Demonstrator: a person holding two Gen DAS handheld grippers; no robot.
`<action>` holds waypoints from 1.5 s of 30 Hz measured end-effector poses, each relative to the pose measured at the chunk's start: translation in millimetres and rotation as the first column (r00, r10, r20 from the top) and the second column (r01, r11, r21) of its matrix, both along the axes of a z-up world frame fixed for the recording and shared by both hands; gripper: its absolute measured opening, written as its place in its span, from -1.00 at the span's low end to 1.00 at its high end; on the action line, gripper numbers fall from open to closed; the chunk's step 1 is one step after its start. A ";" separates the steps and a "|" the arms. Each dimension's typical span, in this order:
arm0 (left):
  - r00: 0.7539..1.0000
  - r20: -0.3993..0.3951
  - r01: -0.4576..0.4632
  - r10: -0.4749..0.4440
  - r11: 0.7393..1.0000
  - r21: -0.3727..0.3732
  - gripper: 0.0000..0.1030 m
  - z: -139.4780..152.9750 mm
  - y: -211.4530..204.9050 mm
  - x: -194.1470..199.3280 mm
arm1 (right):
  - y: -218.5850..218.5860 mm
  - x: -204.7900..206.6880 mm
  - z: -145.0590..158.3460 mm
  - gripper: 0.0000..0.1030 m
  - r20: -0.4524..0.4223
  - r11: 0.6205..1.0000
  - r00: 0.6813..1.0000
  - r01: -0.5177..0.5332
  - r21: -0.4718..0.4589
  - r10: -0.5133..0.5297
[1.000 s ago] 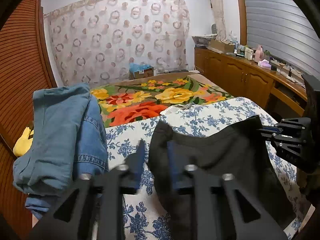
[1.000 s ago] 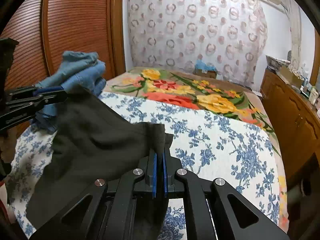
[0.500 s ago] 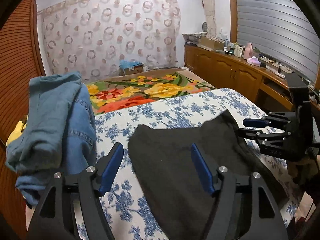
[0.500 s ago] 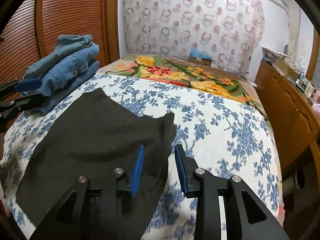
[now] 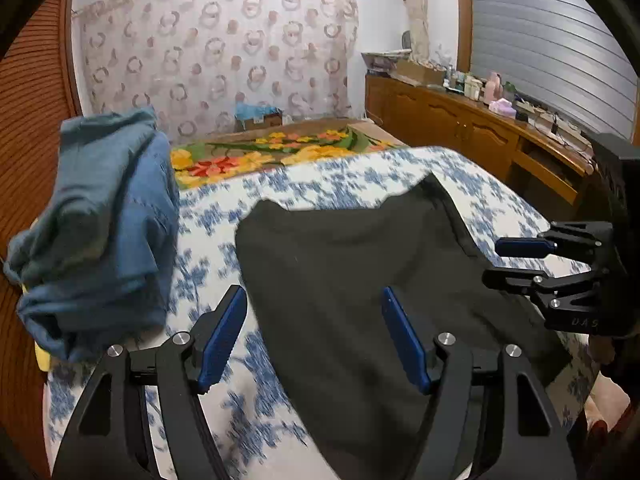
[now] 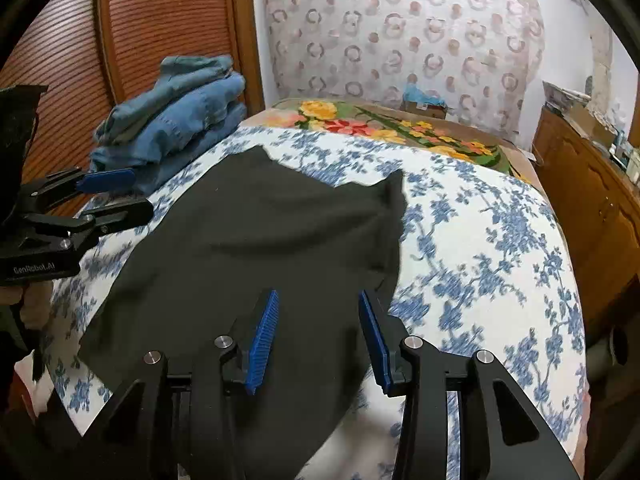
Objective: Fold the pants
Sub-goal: 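Lay the black T-shirt flat on the bed and open both tools, then close the left tool on the shirt edge while the right tool grasps the hem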
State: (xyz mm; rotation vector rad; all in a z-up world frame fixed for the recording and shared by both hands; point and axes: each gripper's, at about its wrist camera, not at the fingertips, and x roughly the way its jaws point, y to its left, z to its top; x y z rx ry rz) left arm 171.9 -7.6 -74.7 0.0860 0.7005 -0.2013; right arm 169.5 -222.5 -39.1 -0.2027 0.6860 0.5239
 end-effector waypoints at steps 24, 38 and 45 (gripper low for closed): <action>0.986 -0.169 -0.003 0.000 1.000 -0.017 0.49 -47.1 -2.6 -25.4 | 6.6 -29.8 -23.6 0.09 -0.023 0.997 1.000 0.019 -0.072 -0.021; 0.983 -0.184 -0.010 0.010 1.000 -0.002 0.62 -46.3 -3.7 -24.1 | 1.6 -29.1 -21.6 0.18 -0.052 0.999 0.999 0.014 -0.043 -0.016; 0.985 -0.174 0.008 -0.023 0.996 -0.085 0.52 -38.2 2.9 -39.4 | -23.7 -48.5 -17.5 0.12 -0.062 1.000 0.998 0.018 0.017 -0.016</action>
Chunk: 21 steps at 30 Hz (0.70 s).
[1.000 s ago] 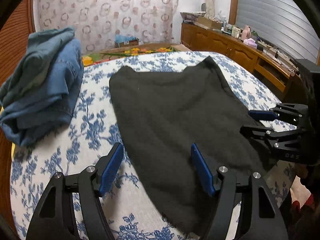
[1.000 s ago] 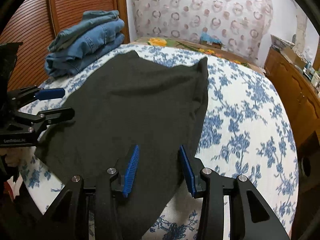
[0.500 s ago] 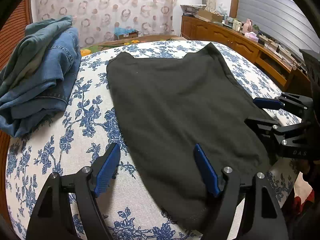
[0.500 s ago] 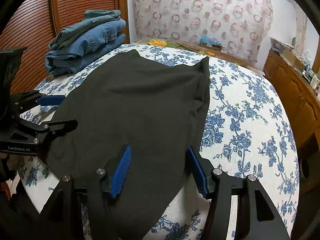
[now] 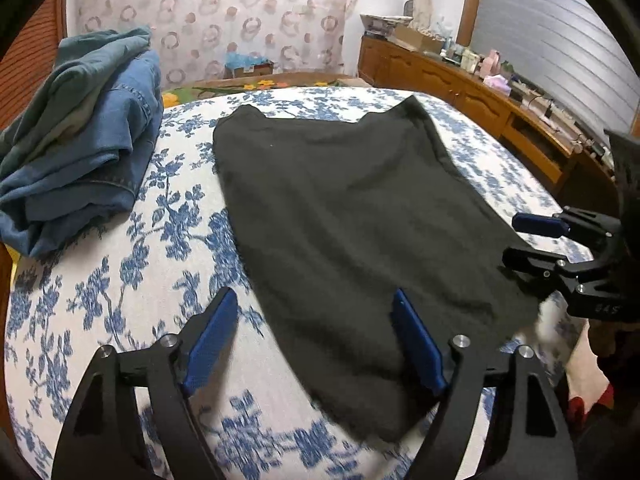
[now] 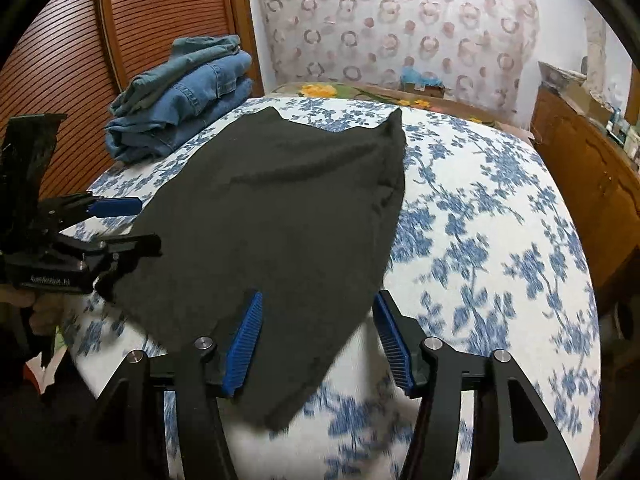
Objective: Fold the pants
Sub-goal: 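Close the left tool on the shirt edge while the right tool grasps the hem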
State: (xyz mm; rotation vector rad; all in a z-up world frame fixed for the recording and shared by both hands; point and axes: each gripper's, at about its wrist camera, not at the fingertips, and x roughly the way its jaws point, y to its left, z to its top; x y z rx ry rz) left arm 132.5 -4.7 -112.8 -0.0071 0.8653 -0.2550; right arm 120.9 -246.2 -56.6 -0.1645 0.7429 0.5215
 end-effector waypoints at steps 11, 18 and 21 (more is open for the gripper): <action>1.000 0.011 0.024 -0.024 0.999 -0.046 0.03 7.2 4.6 -32.8 | -24.6 -32.8 -4.6 -0.12 -0.017 0.999 1.000 0.001 0.042 0.000; 1.000 -0.013 0.012 -0.012 0.999 -0.048 0.03 -2.9 4.7 -35.8 | -12.2 -36.7 -5.7 -0.23 -0.036 0.999 0.999 -0.024 0.048 0.026; 1.000 -0.009 0.005 -0.006 0.999 -0.050 0.02 -4.6 4.7 -38.7 | -8.3 -38.0 -8.8 -0.26 -0.031 0.999 0.999 -0.025 0.046 0.026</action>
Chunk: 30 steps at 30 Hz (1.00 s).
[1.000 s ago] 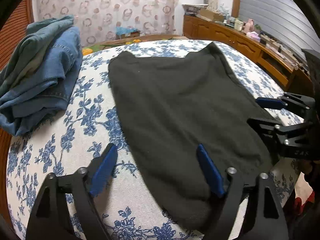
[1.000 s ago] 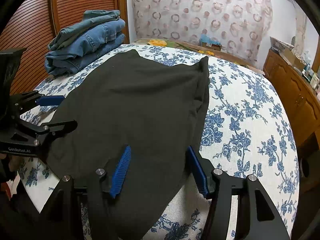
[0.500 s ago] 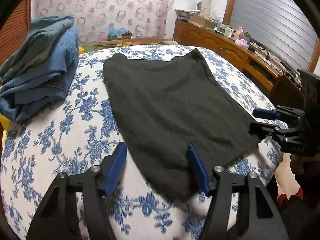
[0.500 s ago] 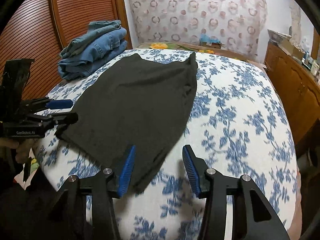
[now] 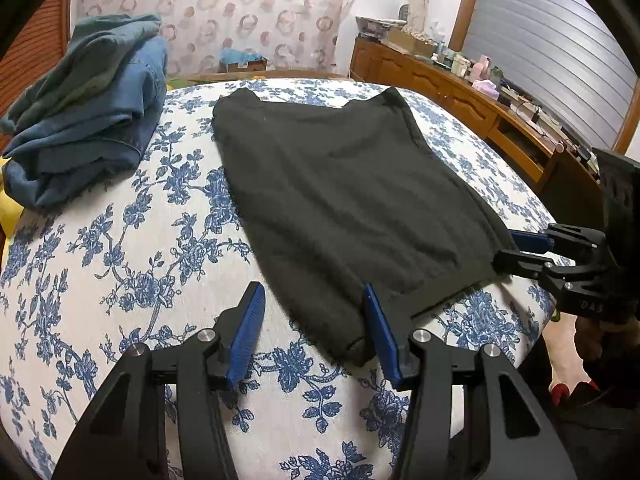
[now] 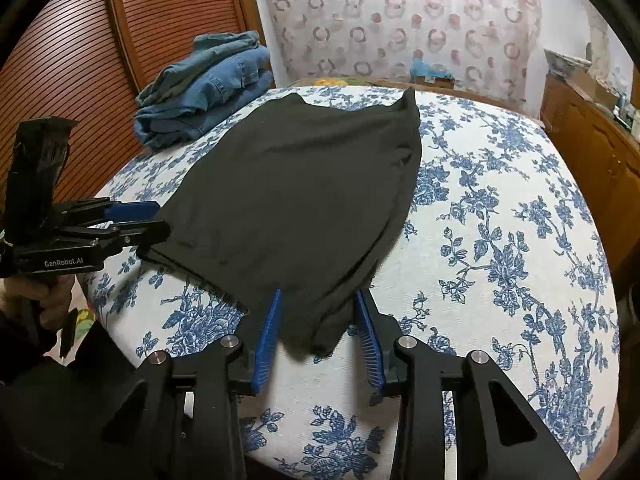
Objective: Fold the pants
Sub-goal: 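Close the left tool on the shirt edge while the right tool grasps the hem, then lift the shirt edge with both tools and fold it over toward the collar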
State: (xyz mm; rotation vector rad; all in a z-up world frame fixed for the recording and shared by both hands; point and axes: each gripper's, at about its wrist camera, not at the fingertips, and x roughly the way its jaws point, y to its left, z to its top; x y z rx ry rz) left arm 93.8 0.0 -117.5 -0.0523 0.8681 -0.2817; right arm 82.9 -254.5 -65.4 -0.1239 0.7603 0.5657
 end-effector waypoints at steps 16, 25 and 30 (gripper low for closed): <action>1.000 0.010 0.012 -0.011 0.999 -0.034 -0.32 -1.6 -8.5 -16.2 | 1.4 -8.3 -4.0 -0.56 0.004 0.999 1.000 -0.004 0.044 0.003; 0.999 0.038 0.029 -0.027 0.998 -0.059 -0.76 3.8 -7.8 -20.2 | -0.4 -9.1 -4.9 -0.73 0.003 0.997 1.000 -0.015 0.079 0.015; 0.996 0.079 0.041 -0.036 0.997 -0.067 -0.77 19.5 -7.4 -28.0 | -2.3 -12.8 2.8 -0.76 0.016 0.995 1.000 -0.026 0.091 0.025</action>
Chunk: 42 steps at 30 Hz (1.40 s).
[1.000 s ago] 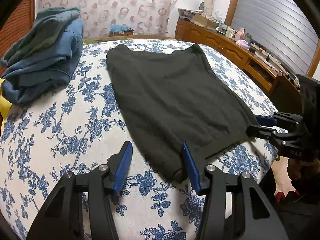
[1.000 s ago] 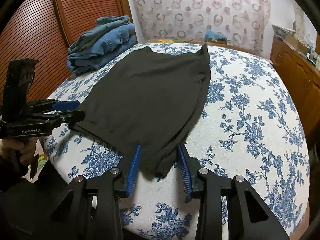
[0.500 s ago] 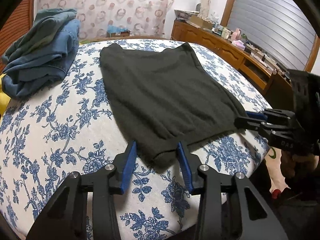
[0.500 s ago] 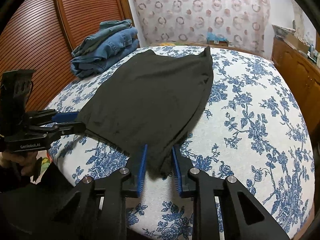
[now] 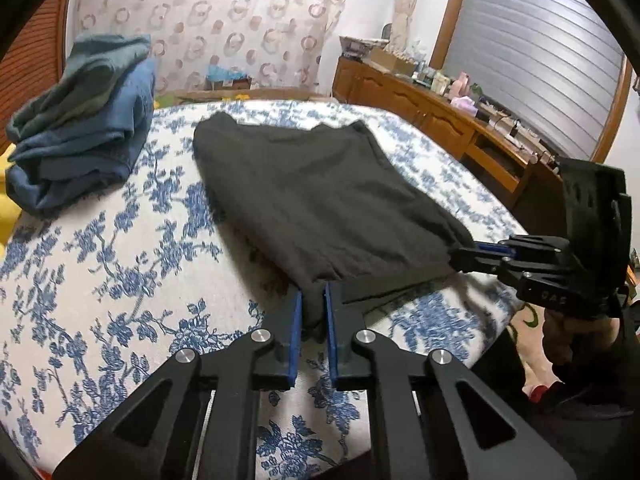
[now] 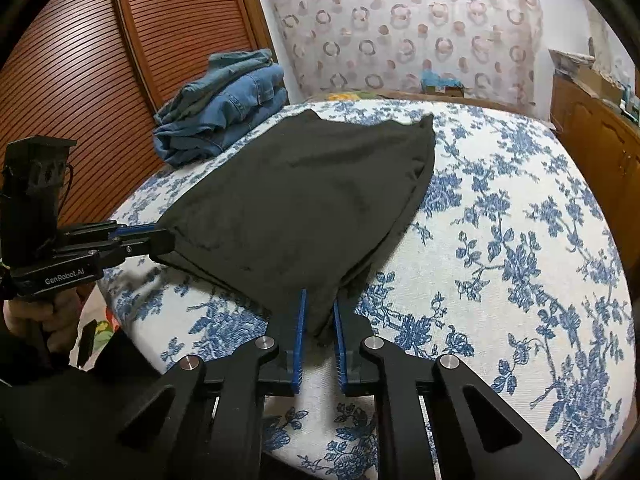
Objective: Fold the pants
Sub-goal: 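Lift the shirt edge with both tools and fold it over toward the collar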
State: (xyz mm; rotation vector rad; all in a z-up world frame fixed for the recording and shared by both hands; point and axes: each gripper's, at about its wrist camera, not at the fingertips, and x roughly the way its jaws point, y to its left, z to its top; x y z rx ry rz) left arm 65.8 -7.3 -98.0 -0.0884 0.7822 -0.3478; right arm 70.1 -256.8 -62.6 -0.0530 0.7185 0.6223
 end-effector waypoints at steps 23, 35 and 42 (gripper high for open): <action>0.980 0.196 0.043 -0.038 0.999 -0.020 -0.78 84.6 0.4 -28.2 | -27.4 -28.0 79.5 -0.77 0.152 0.997 0.987 -0.059 0.049 0.051; 0.970 0.234 0.065 -0.057 0.997 -0.028 -0.78 100.0 -1.3 -44.1 | -37.9 -52.2 93.1 -0.77 0.183 0.997 0.982 -0.058 0.052 0.047; 0.983 0.177 0.044 -0.040 0.999 -0.017 -0.78 85.5 1.3 -27.5 | -33.2 -36.9 79.3 -0.77 0.158 0.998 0.987 -0.042 0.047 0.034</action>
